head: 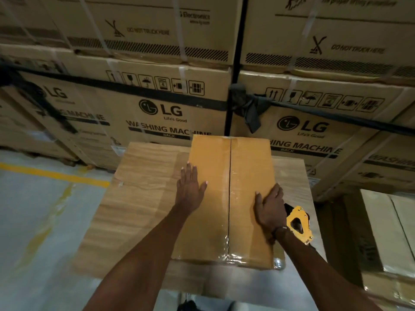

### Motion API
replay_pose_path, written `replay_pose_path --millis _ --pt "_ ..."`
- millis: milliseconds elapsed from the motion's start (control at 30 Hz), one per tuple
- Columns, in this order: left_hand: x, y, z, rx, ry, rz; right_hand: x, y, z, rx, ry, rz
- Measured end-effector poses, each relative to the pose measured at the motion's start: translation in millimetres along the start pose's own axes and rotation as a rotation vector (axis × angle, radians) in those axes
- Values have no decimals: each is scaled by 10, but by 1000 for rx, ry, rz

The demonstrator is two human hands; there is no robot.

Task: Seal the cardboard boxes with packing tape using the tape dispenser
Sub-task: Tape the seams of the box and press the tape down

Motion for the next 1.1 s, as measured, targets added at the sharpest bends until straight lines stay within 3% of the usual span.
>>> replay_pose_path --millis 100,200,500,1100 --pt "-79 137 -432 79 -79 -156 -59 -235 35 -109 121 244" --pt "-173 257 -855 112 -139 -224 -7 -458 -145 -240 31 323" --pt "-306 558 -1593 228 -133 -258 57 -635 -530 -206 45 365" --pt "-201 375 -1208 225 -68 -259 69 -670 -513 -178 60 357"
Point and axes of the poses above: each hand's wrist, its own z-axis away from the middle knuckle, its own x-axis out of the palm, y = z × x, the point moved 9 cm from there along -z, towards the middle knuckle, and after that the axes turned 13 degrees about -y, right-handed, at the moved point
